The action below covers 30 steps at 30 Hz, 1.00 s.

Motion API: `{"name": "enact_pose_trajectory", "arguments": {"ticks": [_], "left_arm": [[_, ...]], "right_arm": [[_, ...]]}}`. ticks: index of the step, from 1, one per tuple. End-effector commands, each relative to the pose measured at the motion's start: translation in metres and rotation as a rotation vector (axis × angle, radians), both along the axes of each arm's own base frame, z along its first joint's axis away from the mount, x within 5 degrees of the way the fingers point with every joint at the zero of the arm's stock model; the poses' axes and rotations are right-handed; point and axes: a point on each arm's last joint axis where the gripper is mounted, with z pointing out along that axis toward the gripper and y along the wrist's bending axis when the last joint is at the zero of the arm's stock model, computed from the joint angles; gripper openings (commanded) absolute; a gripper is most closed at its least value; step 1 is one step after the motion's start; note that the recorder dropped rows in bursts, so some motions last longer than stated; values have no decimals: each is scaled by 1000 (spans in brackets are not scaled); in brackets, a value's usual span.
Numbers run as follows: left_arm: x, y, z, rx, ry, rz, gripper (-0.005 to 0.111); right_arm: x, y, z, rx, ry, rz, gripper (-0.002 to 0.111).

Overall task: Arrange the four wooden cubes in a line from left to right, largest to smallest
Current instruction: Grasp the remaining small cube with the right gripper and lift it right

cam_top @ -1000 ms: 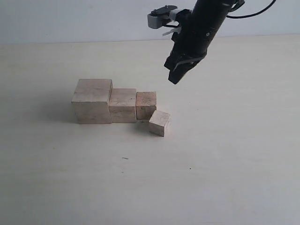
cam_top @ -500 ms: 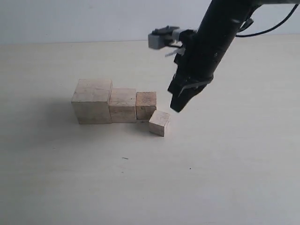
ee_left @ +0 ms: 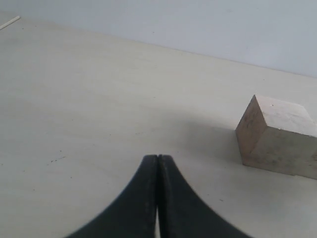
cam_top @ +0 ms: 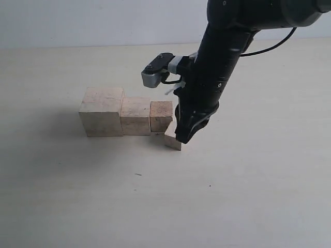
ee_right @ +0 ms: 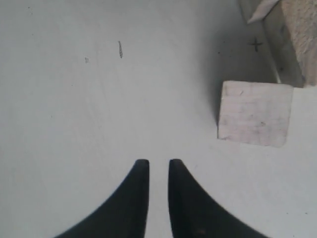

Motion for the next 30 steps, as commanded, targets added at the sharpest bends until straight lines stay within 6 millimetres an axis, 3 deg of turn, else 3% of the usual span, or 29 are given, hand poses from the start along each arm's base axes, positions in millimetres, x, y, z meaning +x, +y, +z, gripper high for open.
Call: {"name": "enact_pose_trajectory", "arguments": {"ticks": [1, 5, 7, 16, 30], "left_arm": [[0, 0, 0, 3, -14, -6, 0], [0, 0, 0, 3, -14, -6, 0], [0, 0, 0, 3, -14, -6, 0], [0, 0, 0, 3, -14, -6, 0], [0, 0, 0, 3, -14, -6, 0]], "right_arm": [[1, 1, 2, 14, -34, -4, 44], [8, 3, 1, 34, -108, -16, 75], [14, 4, 1, 51, -171, -25, 81], [20, 6, -3, 61, -229, -33, 81], [25, 8, -56, -37, -129, -42, 81]]}}
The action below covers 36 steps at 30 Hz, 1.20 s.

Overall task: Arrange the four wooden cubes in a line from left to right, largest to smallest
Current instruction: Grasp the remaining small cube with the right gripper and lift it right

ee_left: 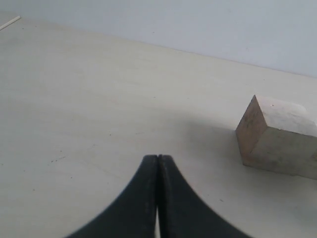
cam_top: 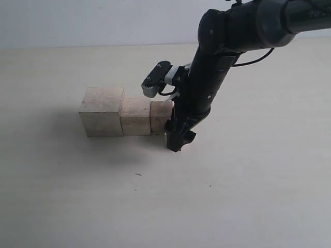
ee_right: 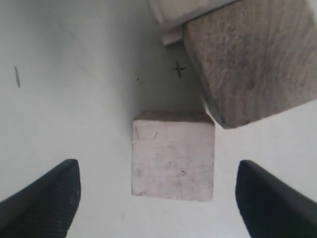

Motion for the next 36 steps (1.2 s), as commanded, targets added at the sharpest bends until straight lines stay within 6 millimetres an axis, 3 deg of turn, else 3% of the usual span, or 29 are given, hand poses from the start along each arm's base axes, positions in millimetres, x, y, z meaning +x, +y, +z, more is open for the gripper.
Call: {"name": "enact_pose_trajectory", "arguments": {"ticks": [1, 3, 6, 12, 22, 24, 25, 26, 30, 33, 36], "left_arm": [[0, 0, 0, 3, -14, -6, 0], [0, 0, 0, 3, -14, -6, 0], [0, 0, 0, 3, -14, -6, 0], [0, 0, 0, 3, -14, -6, 0], [0, 0, 0, 3, -14, -6, 0], [0, 0, 0, 3, -14, -6, 0], [0, 0, 0, 3, -14, -6, 0], [0, 0, 0, 3, -14, -6, 0], [0, 0, 0, 3, -14, -6, 0], [0, 0, 0, 3, -14, -6, 0], [0, 0, 0, 3, -14, -6, 0]], "right_arm": [[0, 0, -14, -27, 18, 0, 81], [0, 0, -18, -33, 26, 0, 77], [0, 0, -17, -34, 25, 2, 58], [-5, -11, -10, -133, 44, 75, 1], [1, -33, 31, -223, -94, 137, 0], [12, -45, 34, -73, -39, 186, 0], [15, -49, 35, -23, -26, 199, 0], [27, -66, 36, 48, -16, 201, 0], [59, -116, 36, 97, -116, 238, 0], [71, -121, 31, 145, -175, 160, 0], [69, -110, 15, 155, -160, 280, 0]]}}
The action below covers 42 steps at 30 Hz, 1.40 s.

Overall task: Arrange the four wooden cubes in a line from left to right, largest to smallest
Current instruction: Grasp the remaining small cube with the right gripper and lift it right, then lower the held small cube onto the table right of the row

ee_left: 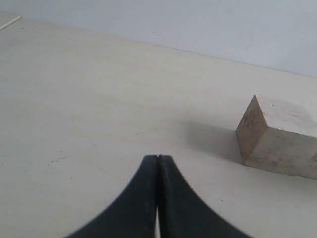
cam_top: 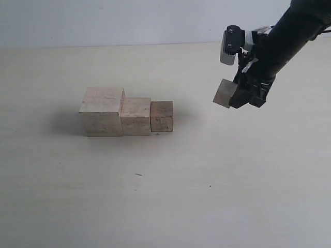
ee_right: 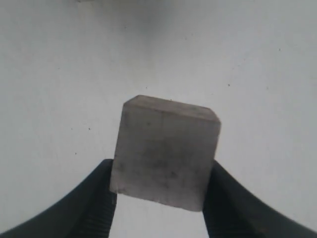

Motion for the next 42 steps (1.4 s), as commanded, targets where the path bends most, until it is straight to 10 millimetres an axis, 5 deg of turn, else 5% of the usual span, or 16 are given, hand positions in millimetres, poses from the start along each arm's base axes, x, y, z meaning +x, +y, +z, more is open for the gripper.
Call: {"name": "enact_pose_trajectory", "arguments": {"ticks": [1, 10, 42], "left_arm": [[0, 0, 0, 3, -14, -6, 0], [0, 0, 0, 3, -14, -6, 0], [0, 0, 0, 3, -14, -6, 0]], "right_arm": [[-1, 18, -18, 22, 3, 117, 0], [3, 77, -22, -49, 39, 269, 0], [8, 98, -40, -77, 38, 379, 0]]}}
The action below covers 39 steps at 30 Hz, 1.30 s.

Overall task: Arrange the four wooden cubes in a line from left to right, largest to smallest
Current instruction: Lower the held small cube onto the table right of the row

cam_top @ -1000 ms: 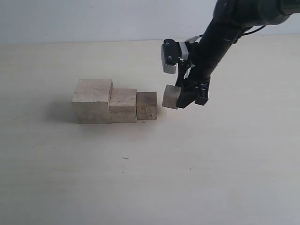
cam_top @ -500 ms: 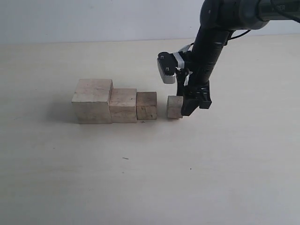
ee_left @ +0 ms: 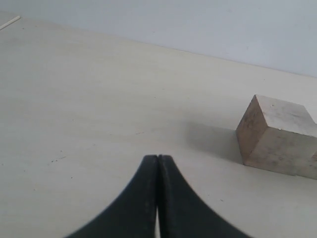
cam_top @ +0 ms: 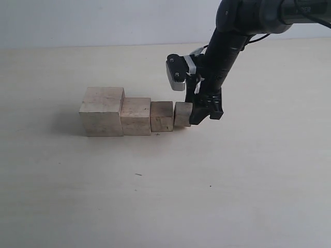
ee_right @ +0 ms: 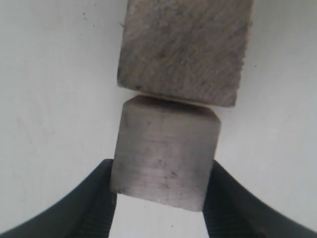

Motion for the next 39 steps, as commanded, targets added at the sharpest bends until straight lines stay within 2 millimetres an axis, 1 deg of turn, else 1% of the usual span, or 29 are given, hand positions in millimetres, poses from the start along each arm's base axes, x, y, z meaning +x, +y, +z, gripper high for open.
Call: {"name": "enact_pose_trajectory", "arguments": {"ticks": [1, 6, 14, 16, 19, 22, 25, 29, 33, 37, 39], "left_arm": [[0, 0, 0, 3, -14, -6, 0], [0, 0, 0, 3, -14, -6, 0], [0, 0, 0, 3, -14, -6, 0], [0, 0, 0, 3, -14, -6, 0], [0, 0, 0, 3, -14, -6, 0], [0, 0, 0, 3, -14, -6, 0], [0, 0, 0, 3, -14, -6, 0], [0, 0, 0, 3, -14, -6, 0], [0, 0, 0, 3, -14, -6, 0], [0, 0, 0, 3, -14, -6, 0], [0, 0, 0, 3, -14, -6, 0]], "right_arm": [[1, 2, 1, -4, -19, 9, 0], [2, -1, 0, -37, -26, -17, 0], [0, 4, 2, 16, 9, -53, 0], [-1, 4, 2, 12, 18, -50, 2], [-2, 3, 2, 3, 25, -43, 12], [-1, 3, 2, 0, 23, -41, 27], [-1, 3, 2, 1, 21, -42, 43], [-1, 3, 2, 2, 17, -43, 57], [0, 4, 2, 5, 14, -75, 62], [0, 4, 2, 5, 15, -87, 63], [0, 4, 5, 6, 16, -110, 63]]}}
